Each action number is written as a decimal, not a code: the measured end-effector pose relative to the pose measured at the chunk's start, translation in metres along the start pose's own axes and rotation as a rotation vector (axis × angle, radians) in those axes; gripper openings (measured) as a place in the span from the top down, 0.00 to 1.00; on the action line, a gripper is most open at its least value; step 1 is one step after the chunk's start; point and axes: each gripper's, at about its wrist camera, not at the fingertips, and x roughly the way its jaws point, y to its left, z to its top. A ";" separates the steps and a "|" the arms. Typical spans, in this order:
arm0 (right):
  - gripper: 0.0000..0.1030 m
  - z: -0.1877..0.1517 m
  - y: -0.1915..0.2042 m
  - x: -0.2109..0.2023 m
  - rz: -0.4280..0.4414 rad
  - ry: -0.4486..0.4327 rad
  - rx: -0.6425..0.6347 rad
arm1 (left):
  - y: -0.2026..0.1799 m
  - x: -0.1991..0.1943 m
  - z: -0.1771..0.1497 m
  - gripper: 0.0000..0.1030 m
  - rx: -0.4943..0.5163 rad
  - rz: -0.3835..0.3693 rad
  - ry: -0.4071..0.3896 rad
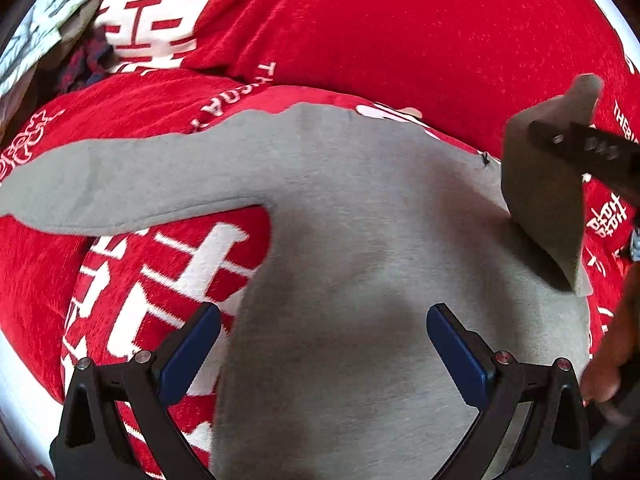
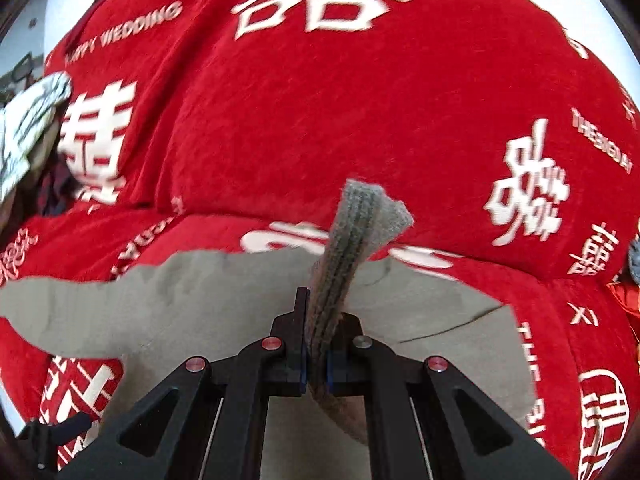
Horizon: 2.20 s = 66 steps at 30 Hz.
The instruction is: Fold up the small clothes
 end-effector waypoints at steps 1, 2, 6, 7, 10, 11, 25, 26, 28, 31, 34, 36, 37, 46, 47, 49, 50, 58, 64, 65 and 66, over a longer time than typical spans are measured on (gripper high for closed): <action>0.94 -0.001 0.005 0.004 0.003 0.008 -0.008 | 0.003 0.000 0.000 0.00 -0.008 -0.003 0.002; 0.94 -0.004 0.011 0.009 0.006 0.021 -0.020 | 0.005 0.000 -0.001 0.00 -0.011 -0.003 0.003; 0.93 -0.016 0.023 0.030 0.063 0.106 -0.026 | 0.009 -0.003 -0.004 0.00 -0.017 -0.004 0.000; 0.92 -0.019 0.025 0.034 0.084 0.123 -0.027 | 0.010 -0.005 -0.005 0.00 -0.022 -0.006 -0.003; 0.85 -0.028 0.039 0.041 0.175 0.166 -0.058 | 0.019 -0.013 -0.006 0.00 -0.062 -0.017 -0.024; 0.84 -0.030 0.044 0.042 0.226 0.177 -0.070 | 0.023 -0.016 -0.007 0.00 -0.077 -0.021 -0.029; 0.33 -0.045 -0.120 0.024 0.079 0.120 0.168 | -0.055 -0.015 0.020 0.00 0.038 -0.047 -0.035; 0.33 -0.054 -0.140 0.031 0.060 0.154 0.194 | -0.072 -0.009 0.021 0.00 0.069 -0.049 -0.029; 0.33 -0.068 -0.163 0.043 0.061 0.208 0.236 | -0.102 0.010 0.025 0.00 0.123 -0.053 -0.018; 0.33 -0.086 -0.174 0.054 0.072 0.237 0.237 | -0.135 0.042 0.030 0.00 0.180 -0.017 0.019; 0.33 -0.097 -0.173 0.058 0.050 0.225 0.186 | -0.144 0.068 0.030 0.00 0.221 0.028 0.051; 0.33 -0.101 -0.177 0.055 0.033 0.209 0.142 | -0.139 0.076 0.026 0.00 0.235 0.087 0.043; 0.33 -0.102 -0.179 0.054 0.031 0.204 0.129 | -0.136 0.074 0.024 0.00 0.248 0.083 0.022; 0.32 -0.103 -0.156 0.036 0.048 0.177 0.094 | -0.122 0.061 0.021 0.00 0.204 0.114 0.018; 0.31 -0.106 -0.148 0.039 0.046 0.196 0.068 | -0.122 0.066 0.018 0.00 0.221 0.141 0.022; 0.29 -0.113 -0.147 0.039 0.032 0.194 0.049 | -0.120 0.062 0.012 0.00 0.239 0.138 -0.005; 0.28 -0.115 -0.152 0.037 0.032 0.188 0.072 | -0.117 0.058 0.012 0.00 0.233 0.134 0.002; 0.27 -0.122 -0.148 0.009 0.013 0.142 0.149 | -0.025 0.007 0.014 0.00 0.013 0.126 -0.069; 0.27 -0.124 -0.106 0.014 0.069 0.155 0.086 | 0.106 -0.016 0.022 0.00 -0.278 0.281 -0.126; 0.27 -0.123 -0.099 0.014 0.072 0.156 0.067 | 0.138 -0.020 0.023 0.00 -0.354 0.316 -0.137; 0.27 -0.123 -0.095 0.015 0.073 0.156 0.056 | 0.161 -0.022 0.023 0.00 -0.406 0.346 -0.144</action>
